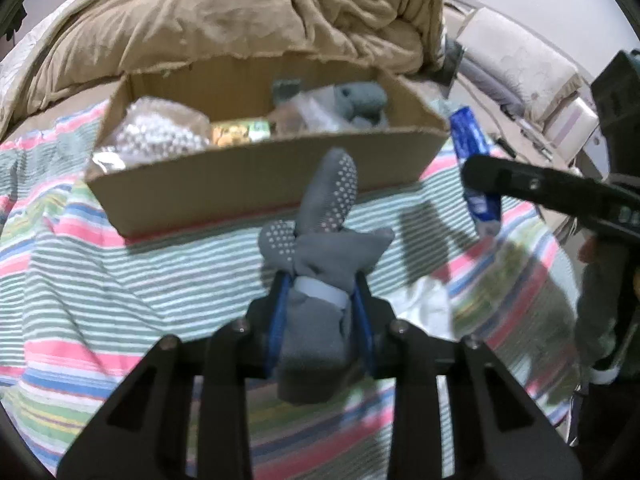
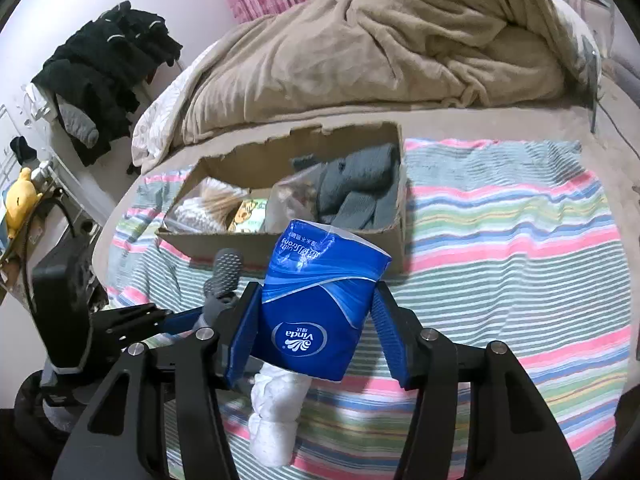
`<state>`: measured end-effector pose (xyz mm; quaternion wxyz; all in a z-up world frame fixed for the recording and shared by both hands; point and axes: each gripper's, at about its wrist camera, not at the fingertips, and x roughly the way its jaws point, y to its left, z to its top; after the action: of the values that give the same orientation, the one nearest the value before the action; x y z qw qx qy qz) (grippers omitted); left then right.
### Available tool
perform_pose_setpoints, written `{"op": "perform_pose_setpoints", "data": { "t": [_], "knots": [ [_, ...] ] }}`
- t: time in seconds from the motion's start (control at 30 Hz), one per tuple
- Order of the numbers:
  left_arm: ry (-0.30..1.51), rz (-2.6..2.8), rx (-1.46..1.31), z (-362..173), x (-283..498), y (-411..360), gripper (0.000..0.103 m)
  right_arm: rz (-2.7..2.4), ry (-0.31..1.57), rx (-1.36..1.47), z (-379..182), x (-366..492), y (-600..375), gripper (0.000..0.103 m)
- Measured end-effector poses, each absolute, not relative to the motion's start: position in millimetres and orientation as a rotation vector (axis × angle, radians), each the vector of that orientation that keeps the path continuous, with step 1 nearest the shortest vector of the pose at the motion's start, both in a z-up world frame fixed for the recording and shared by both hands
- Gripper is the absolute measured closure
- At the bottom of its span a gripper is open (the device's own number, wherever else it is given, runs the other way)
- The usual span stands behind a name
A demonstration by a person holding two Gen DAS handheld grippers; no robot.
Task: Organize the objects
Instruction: 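Place grey socks and blue tissue pack into the box and open both grippers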
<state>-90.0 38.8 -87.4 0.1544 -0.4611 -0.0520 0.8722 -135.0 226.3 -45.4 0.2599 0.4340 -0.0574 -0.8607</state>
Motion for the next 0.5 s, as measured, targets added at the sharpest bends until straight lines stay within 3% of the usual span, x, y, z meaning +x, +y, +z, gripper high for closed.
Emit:
{"op": "perform_pose_setpoints", "data": {
  "t": [0.5],
  "knots": [
    [-0.207, 2.583, -1.137, -17.2, -84.5, 20.7, 0.072, -2.391, -0.143, 1.098, -18.0, -134.9, 238.6, 0.045]
  ]
}}
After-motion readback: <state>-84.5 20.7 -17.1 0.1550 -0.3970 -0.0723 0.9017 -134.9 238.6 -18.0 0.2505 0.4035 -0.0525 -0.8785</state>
